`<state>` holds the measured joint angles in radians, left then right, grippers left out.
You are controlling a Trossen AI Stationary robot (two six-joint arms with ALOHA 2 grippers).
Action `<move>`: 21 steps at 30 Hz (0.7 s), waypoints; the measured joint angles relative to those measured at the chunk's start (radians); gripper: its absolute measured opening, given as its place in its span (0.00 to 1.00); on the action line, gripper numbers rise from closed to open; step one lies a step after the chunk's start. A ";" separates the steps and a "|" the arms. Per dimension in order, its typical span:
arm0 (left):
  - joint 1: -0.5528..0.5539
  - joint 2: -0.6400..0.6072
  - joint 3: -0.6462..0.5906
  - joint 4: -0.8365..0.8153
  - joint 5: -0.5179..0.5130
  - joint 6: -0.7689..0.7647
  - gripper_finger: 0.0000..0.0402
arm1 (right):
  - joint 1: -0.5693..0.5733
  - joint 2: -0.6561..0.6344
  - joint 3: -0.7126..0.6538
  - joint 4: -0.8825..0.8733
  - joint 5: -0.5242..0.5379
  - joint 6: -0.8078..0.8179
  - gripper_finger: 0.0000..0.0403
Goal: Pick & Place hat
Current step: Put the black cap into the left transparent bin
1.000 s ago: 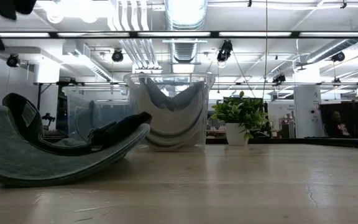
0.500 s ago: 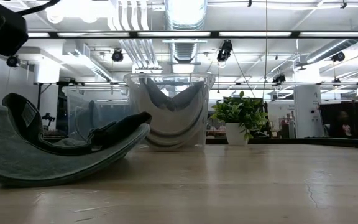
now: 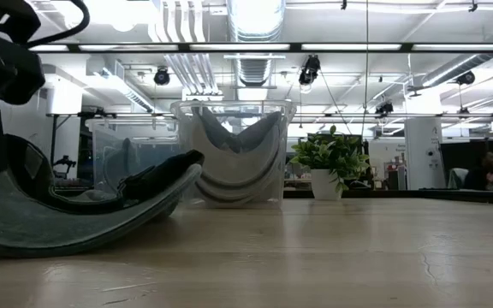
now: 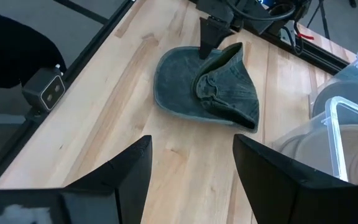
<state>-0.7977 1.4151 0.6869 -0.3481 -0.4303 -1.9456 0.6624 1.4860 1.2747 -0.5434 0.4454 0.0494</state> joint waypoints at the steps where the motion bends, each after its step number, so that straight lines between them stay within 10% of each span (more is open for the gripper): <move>1: 0.002 0.000 -0.008 0.012 -0.002 0.003 0.25 | 0.000 0.000 0.000 0.000 0.000 0.000 0.54; 6: 0.004 -0.009 -0.028 0.075 -0.010 0.015 0.04 | 0.000 0.000 0.000 0.001 0.000 0.003 0.54; 21: -0.016 -0.084 0.189 -0.128 -0.051 0.199 0.01 | 0.000 0.000 0.000 0.003 0.000 0.047 0.54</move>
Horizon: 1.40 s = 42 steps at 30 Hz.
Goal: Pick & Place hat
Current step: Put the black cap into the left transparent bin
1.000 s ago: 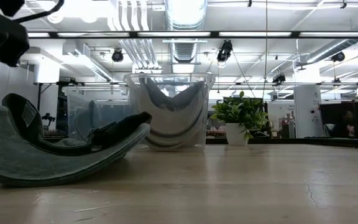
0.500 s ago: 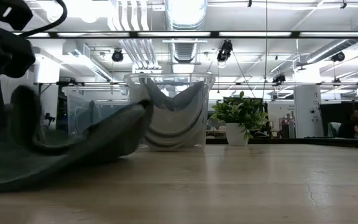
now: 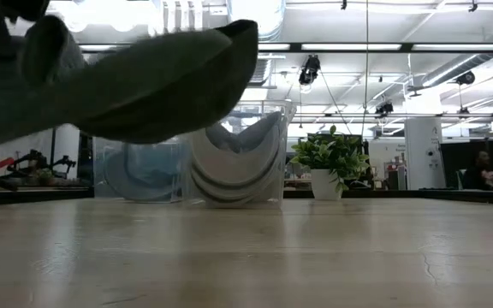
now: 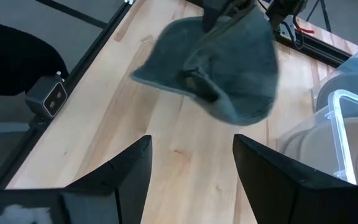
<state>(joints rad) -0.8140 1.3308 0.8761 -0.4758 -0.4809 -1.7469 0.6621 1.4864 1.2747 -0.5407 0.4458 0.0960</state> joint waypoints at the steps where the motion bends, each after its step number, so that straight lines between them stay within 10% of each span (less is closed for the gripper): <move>1: 0.000 -0.009 0.018 -0.053 -0.010 0.006 0.01 | 0.000 0.000 0.000 0.000 0.000 0.006 0.54; 22: 0.148 -0.322 0.405 -0.922 -0.525 0.105 0.01 | 0.000 0.001 0.000 0.014 0.001 0.009 0.54; 42: 1.004 -0.345 0.512 -0.842 -0.330 0.860 0.01 | -0.002 0.001 -0.035 0.061 0.002 0.002 0.54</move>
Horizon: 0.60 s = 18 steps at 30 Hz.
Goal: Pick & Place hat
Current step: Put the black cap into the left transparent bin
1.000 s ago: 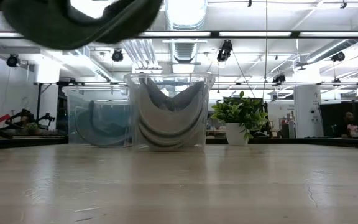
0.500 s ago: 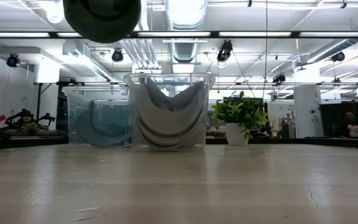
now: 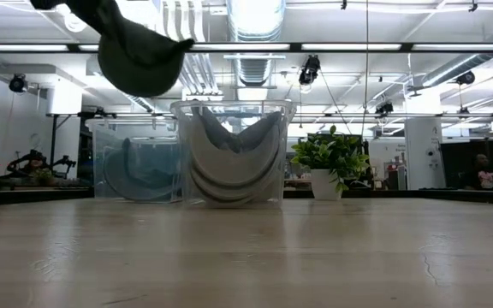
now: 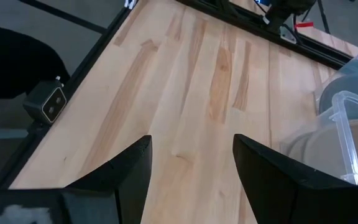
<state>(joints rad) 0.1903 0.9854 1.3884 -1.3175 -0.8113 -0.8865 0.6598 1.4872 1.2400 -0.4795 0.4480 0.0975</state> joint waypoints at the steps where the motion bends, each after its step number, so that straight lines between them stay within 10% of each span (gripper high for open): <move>1: 0.051 0.008 0.000 0.033 0.038 0.042 0.01 | 0.000 0.000 0.000 0.001 0.000 0.000 0.54; 9: 0.381 0.133 -0.002 0.107 0.386 0.160 0.01 | 0.000 0.000 0.000 0.013 0.000 0.008 0.54; 18: 0.465 0.288 -0.002 0.085 0.603 0.221 0.01 | -0.001 0.000 0.000 0.015 -0.001 0.007 0.54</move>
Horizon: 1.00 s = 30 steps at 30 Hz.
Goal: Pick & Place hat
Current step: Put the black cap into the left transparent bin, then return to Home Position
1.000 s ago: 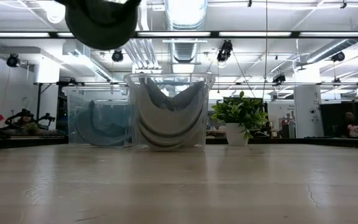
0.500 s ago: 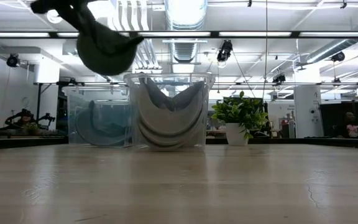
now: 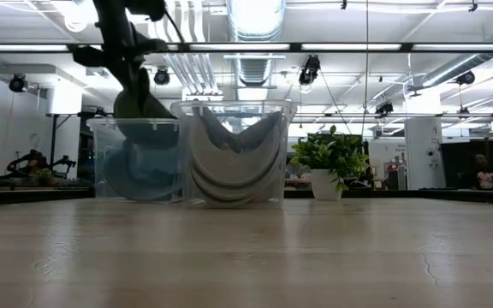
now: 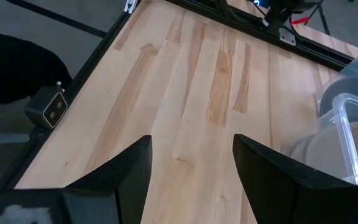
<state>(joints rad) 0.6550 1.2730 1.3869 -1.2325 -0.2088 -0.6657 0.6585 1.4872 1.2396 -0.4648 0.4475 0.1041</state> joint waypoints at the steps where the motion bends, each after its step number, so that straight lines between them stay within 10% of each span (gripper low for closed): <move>1: 0.000 0.014 0.000 0.000 0.015 0.011 0.01 | 0.000 0.000 0.000 0.000 0.000 0.000 0.54; 22: 0.002 0.073 0.013 -0.096 0.051 0.129 0.38 | -0.020 0.000 0.000 0.011 0.006 0.049 0.54; 30: -0.014 -0.091 0.046 -0.079 0.055 0.212 0.35 | -0.029 0.012 -0.003 0.033 0.033 0.112 0.54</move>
<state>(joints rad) 0.6409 1.1825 1.4331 -1.3116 -0.1534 -0.4540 0.6296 1.4994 1.2366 -0.4320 0.4804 0.2157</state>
